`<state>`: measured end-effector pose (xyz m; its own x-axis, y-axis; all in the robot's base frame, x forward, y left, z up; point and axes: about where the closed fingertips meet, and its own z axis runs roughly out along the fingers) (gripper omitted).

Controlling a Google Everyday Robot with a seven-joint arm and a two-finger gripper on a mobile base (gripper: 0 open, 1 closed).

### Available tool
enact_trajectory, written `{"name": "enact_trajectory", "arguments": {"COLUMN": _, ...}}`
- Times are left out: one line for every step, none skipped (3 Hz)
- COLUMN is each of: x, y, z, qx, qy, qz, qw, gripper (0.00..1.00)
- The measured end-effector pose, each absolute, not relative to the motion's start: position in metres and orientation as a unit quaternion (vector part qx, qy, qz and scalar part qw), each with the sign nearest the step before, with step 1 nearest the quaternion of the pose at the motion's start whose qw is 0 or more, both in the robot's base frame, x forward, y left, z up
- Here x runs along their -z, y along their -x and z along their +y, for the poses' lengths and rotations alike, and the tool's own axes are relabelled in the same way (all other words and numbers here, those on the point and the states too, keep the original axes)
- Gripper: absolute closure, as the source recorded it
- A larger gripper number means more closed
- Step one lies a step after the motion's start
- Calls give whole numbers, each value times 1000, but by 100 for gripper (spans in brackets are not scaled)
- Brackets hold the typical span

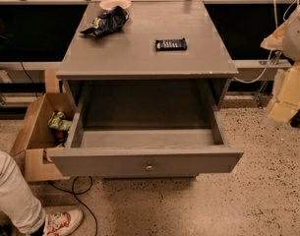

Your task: Place rxbar blueberry into top drawer

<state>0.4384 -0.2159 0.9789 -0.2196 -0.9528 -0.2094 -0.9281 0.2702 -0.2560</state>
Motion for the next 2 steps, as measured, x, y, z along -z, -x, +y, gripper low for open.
{"name": "enact_trajectory", "arguments": {"x": -979, "y": -438, "z": -216, "qx": 38, "qy": 603, "qz": 780, "qw": 163, "gripper": 0}}
{"name": "enact_trajectory", "arguments": {"x": -980, "y": -446, "z": -216, "qx": 40, "qy": 602, "qz": 777, "qw": 176, "gripper": 0}}
